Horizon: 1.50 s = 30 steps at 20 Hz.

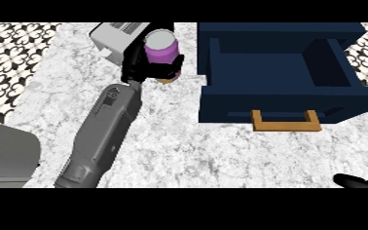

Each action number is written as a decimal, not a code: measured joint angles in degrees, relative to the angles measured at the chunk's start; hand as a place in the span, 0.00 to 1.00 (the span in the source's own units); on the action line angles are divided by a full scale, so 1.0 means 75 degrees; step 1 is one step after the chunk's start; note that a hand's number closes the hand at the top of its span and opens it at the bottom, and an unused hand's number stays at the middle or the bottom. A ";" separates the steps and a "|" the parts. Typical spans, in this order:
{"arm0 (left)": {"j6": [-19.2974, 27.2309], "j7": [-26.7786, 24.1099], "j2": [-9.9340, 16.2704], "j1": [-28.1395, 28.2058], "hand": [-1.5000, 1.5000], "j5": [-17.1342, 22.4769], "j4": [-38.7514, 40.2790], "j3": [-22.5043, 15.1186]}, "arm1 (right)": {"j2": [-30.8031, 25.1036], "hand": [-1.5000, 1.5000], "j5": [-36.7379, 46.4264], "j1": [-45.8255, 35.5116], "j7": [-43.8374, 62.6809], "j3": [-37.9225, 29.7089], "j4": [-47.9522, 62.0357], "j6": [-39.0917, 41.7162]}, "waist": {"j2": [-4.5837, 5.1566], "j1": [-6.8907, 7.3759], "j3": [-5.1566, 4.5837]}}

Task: Pick up the can, place it into the drawer and close the drawer

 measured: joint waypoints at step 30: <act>0.2563 0.2885 -0.0033 -0.5202 1.00 0.1334 0.1851 -0.1761 | -0.0146 0.00 -0.0065 -0.0461 0.0327 0.0111 -0.0076 -0.0007 | 0.0146 -0.0508 0.0007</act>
